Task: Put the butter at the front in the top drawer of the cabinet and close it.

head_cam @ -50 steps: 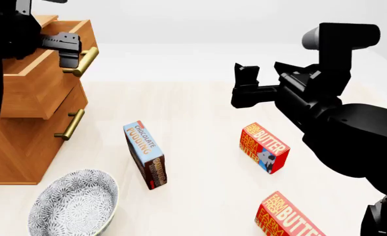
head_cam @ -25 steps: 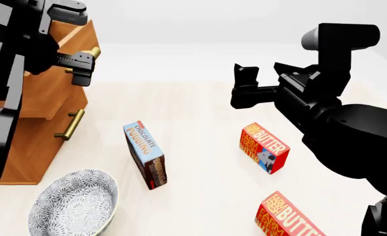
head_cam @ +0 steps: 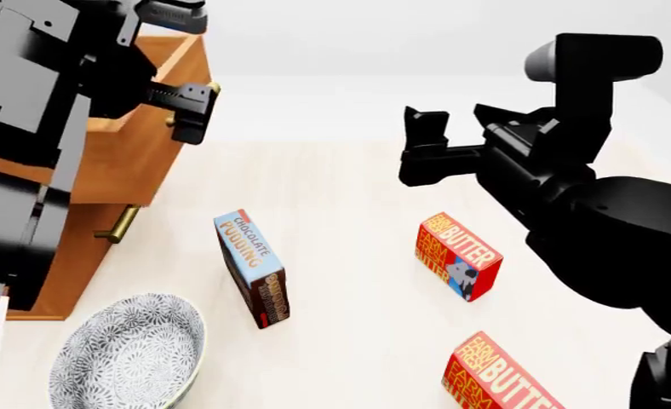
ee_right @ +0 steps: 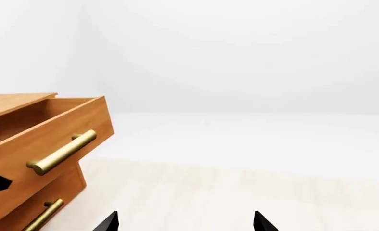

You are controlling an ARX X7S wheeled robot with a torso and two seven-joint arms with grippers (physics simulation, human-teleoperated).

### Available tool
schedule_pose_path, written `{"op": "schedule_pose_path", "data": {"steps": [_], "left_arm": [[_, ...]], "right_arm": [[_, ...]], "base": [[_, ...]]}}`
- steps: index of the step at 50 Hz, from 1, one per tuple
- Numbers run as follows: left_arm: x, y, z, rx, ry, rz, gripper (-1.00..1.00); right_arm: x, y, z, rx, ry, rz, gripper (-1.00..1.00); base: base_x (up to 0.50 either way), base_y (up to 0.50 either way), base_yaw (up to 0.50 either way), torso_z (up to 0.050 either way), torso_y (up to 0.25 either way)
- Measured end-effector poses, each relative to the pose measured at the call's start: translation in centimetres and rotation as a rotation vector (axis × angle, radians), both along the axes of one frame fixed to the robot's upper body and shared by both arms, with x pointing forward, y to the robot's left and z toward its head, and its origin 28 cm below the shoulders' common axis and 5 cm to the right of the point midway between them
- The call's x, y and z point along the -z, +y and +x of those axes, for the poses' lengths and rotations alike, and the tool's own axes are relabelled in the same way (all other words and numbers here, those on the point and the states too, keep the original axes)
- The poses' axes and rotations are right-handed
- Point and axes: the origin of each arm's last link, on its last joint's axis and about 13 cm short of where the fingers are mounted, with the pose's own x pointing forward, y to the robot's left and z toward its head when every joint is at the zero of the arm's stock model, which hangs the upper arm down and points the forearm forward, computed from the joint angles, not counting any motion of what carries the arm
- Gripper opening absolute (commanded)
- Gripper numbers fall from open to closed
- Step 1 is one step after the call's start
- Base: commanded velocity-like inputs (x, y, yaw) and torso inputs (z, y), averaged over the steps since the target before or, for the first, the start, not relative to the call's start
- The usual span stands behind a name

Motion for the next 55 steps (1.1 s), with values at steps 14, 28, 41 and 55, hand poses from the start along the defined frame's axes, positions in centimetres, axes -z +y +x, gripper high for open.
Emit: {"op": "schedule_pose_path", "data": {"steps": [14, 28, 41, 55], "left_arm": [[-0.6, -2.4, 0.3, 0.127, -0.015, -0.043, 1.00], [-2.6, -4.3, -0.1, 0.221, -0.084, -0.059, 1.00], [-7.2, -5.9, -2.3, 0.315, -0.308, -0.104, 1.00], [-6.5, -5.1, -6.1, 0.343, -0.747, -0.048, 1.00]], "right_arm": [[-0.1, -0.3, -0.4, 0.006, -0.008, 0.007, 1.00], [-0.2, -0.5, -0.9, 0.011, -0.018, 0.014, 1.00], [-0.3, -0.6, -1.2, 0.009, -0.028, 0.019, 1.00], [-0.1, -0.8, -1.3, 0.011, -0.033, 0.027, 1.00]], "base": [[0.00, 0.00, 0.00, 0.000, 0.000], [0.00, 0.00, 0.00, 0.000, 0.000], [0.00, 0.00, 0.00, 0.000, 0.000], [0.00, 0.00, 0.00, 0.000, 0.000]]}}
